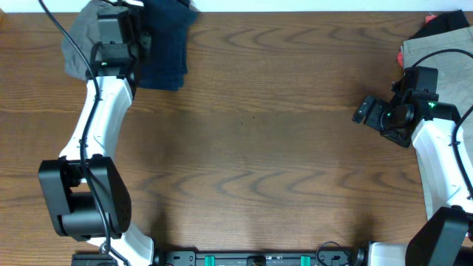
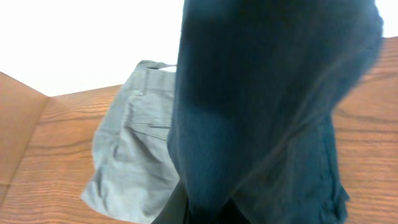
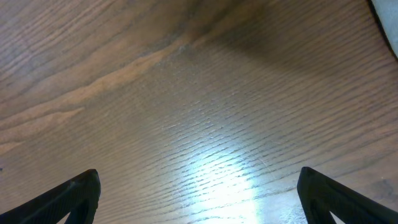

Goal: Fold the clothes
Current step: 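Carry the folded shorts with the left gripper onto the grey shorts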

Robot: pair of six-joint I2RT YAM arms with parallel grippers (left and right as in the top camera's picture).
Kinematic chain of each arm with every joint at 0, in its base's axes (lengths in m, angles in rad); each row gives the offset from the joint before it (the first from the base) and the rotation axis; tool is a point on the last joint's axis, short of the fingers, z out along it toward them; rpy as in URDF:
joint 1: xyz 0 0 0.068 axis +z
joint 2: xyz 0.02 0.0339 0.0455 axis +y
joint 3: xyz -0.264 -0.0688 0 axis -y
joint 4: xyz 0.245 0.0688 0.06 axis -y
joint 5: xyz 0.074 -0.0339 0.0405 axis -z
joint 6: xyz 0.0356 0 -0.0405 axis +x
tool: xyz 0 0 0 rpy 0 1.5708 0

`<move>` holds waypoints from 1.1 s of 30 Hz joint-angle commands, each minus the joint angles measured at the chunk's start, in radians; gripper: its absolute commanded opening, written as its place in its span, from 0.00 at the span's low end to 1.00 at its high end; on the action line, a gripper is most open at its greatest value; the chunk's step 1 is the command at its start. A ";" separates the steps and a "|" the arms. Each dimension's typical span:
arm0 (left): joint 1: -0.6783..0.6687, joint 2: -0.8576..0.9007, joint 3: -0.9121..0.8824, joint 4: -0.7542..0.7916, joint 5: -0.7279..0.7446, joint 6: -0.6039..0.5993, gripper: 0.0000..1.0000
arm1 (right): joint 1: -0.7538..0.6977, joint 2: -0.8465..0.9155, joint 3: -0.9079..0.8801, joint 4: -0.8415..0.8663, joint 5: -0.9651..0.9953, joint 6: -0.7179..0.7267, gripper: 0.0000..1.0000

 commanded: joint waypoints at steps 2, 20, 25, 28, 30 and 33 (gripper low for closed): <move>0.043 0.023 0.031 0.023 -0.027 0.015 0.06 | -0.004 -0.003 0.009 0.001 0.003 -0.015 0.99; 0.154 0.198 0.030 0.341 -0.027 0.016 0.07 | -0.004 -0.003 0.009 0.001 0.003 -0.015 0.99; 0.183 0.227 0.030 0.348 -0.027 0.016 0.09 | -0.003 -0.003 0.009 0.001 0.003 -0.015 0.99; 0.195 0.232 0.030 0.347 -0.027 0.016 0.24 | -0.004 -0.003 0.009 0.001 0.003 -0.015 0.99; 0.197 0.232 0.030 0.348 -0.027 0.016 0.52 | -0.004 -0.003 0.009 0.001 0.003 -0.015 0.99; 0.193 0.224 0.030 0.343 -0.027 0.014 0.53 | -0.004 -0.003 0.009 0.001 0.003 -0.015 0.99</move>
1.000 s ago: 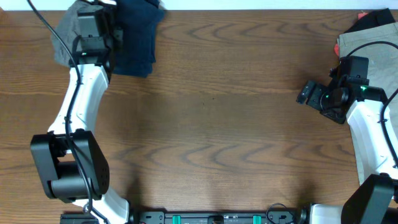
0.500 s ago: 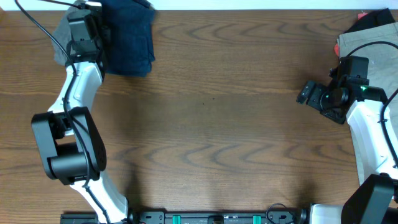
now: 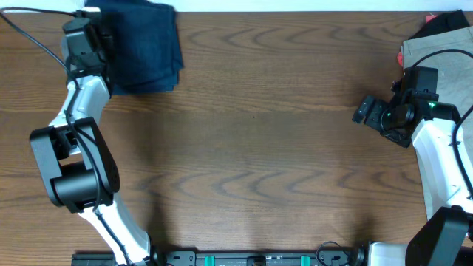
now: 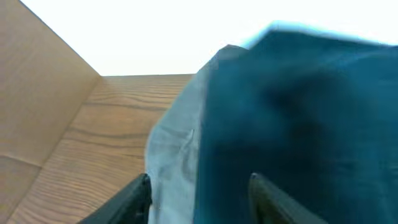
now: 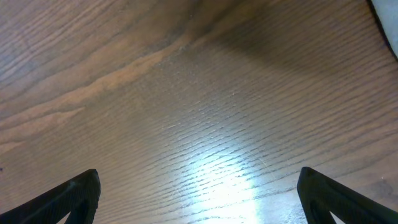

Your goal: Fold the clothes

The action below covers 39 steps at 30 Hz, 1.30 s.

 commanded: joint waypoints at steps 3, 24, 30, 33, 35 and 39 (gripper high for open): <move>-0.023 -0.039 0.029 -0.032 -0.012 -0.034 0.68 | -0.004 -0.003 0.009 0.001 0.003 -0.015 0.99; -0.323 -0.734 0.016 -1.035 0.156 -0.632 0.98 | -0.004 -0.003 0.009 0.001 0.003 -0.015 0.99; -0.445 -0.906 -0.042 -1.271 0.207 -0.636 0.98 | -0.004 -0.003 0.009 0.001 0.003 -0.015 0.99; -0.518 -0.980 -0.076 -1.343 0.208 -0.636 0.98 | -0.004 -0.003 0.009 0.001 0.003 -0.015 0.99; -0.555 -1.015 -0.087 -1.398 0.208 -0.651 0.98 | -0.004 -0.003 0.009 0.001 0.003 -0.015 0.99; -0.584 -1.054 -0.087 -1.477 0.207 -0.651 0.98 | -0.004 -0.003 0.009 0.001 0.003 -0.015 0.99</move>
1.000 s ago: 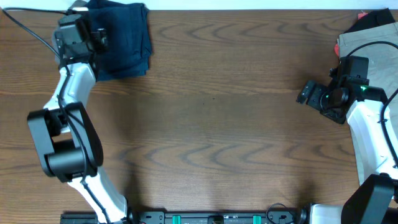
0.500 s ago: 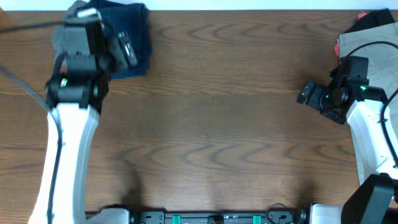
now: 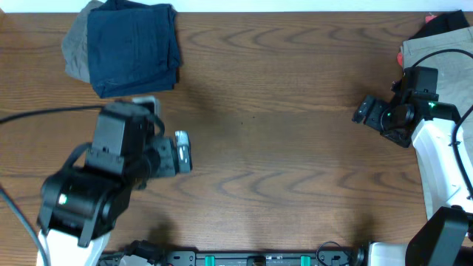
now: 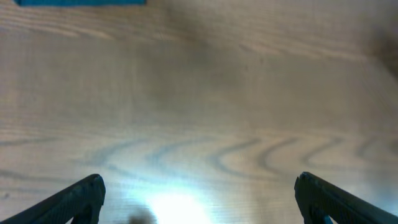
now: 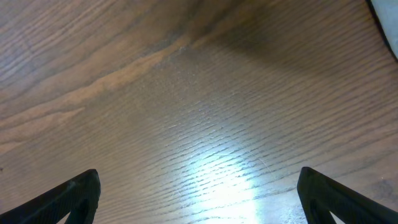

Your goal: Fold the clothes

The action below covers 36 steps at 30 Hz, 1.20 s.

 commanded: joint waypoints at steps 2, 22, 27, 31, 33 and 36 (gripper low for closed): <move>-0.012 -0.024 -0.013 -0.038 0.005 -0.017 0.98 | -0.004 -0.003 0.009 0.000 0.003 -0.015 0.99; -0.010 -0.052 -0.014 -0.038 0.005 -0.017 0.98 | -0.004 -0.003 0.009 0.000 0.003 -0.015 0.99; -0.010 -0.154 -0.076 0.037 0.000 -0.012 0.98 | -0.004 -0.003 0.009 0.000 0.003 -0.015 0.99; 0.006 -0.296 -0.223 0.227 -0.002 0.045 0.98 | -0.004 -0.003 0.009 0.000 0.003 -0.015 0.99; 0.032 -0.379 -0.332 0.349 -0.002 0.060 0.98 | -0.004 -0.003 0.009 0.001 0.003 -0.015 0.99; 0.073 -0.495 -0.504 0.507 -0.002 0.061 0.98 | -0.004 -0.003 0.009 0.000 0.003 -0.015 0.99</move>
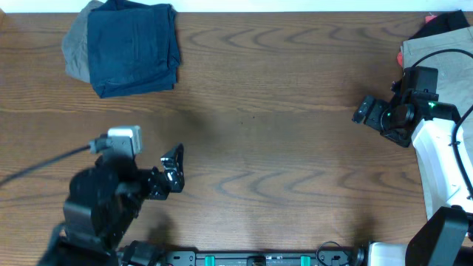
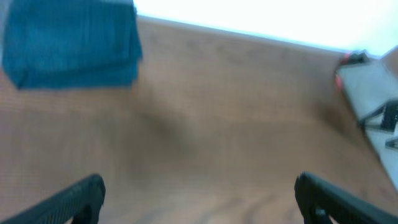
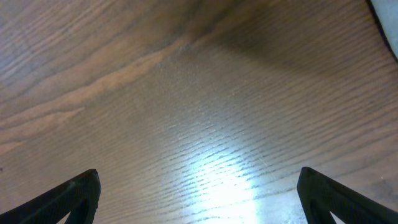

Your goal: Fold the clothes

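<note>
A folded navy garment (image 1: 134,46) lies on a folded grey garment (image 1: 76,44) at the table's far left corner; the blurred left wrist view shows the navy one (image 2: 71,46) far off. Unfolded clothes, beige (image 1: 437,49) with dark and red pieces, are heaped at the far right corner. My left gripper (image 1: 174,168) is open over bare wood at the front left, well away from the folded stack. My right gripper (image 1: 367,111) is open above the table near the beige heap, holding nothing.
The brown wooden table (image 1: 281,148) stretches between the two piles. A black cable (image 1: 44,168) runs off the left arm toward the left edge. The beige heap (image 2: 368,87) also shows at the right of the left wrist view.
My left arm has drawn back toward the front edge and its camera now looks up the table at the far piles. The right arm has not moved.
My left gripper held the navy garment beside the grey one at the far left corner. It then stood at the stack with the navy piece laid on the grey. Later it was open over the mid-left table, and now sits nearer the front. The right arm stayed still.
</note>
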Robot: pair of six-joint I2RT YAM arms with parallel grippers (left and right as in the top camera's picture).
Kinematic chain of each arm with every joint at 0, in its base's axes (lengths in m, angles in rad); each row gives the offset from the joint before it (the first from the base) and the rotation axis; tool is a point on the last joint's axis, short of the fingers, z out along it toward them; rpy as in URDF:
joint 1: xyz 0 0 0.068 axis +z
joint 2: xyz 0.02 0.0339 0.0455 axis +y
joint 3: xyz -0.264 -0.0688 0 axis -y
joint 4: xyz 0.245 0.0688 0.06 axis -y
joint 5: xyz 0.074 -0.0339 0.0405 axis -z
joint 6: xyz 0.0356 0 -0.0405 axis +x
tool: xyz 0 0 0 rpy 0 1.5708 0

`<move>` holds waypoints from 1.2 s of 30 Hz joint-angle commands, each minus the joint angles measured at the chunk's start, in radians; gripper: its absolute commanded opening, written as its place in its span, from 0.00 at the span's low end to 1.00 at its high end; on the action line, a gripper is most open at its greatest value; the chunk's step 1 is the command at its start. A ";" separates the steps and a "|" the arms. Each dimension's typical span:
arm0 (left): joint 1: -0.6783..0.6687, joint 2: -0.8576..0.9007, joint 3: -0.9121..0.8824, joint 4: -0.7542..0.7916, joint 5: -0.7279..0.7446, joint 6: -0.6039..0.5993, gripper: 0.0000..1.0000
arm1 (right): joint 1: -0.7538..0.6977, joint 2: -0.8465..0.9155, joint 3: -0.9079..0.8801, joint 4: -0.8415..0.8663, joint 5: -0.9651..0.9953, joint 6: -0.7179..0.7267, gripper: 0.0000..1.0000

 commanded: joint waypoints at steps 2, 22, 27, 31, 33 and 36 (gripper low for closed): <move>0.055 -0.138 -0.227 0.144 -0.005 0.027 0.98 | -0.004 -0.003 0.009 0.001 0.004 -0.014 0.99; 0.255 -0.467 -0.677 0.551 0.023 0.124 0.98 | -0.004 -0.003 0.009 0.001 0.004 -0.014 0.99; 0.281 -0.526 -0.792 0.705 0.023 0.124 0.98 | -0.004 -0.003 0.009 0.001 0.004 -0.014 0.99; 0.306 -0.559 -0.886 0.822 0.023 0.124 0.98 | -0.004 -0.003 0.009 0.001 0.004 -0.015 0.99; 0.319 -0.576 -0.919 0.853 0.023 0.124 0.98 | -0.004 -0.003 0.009 0.001 0.004 -0.015 0.99; 0.341 -0.586 -0.956 0.881 0.026 0.124 0.98 | -0.004 -0.003 0.009 0.001 0.004 -0.014 0.99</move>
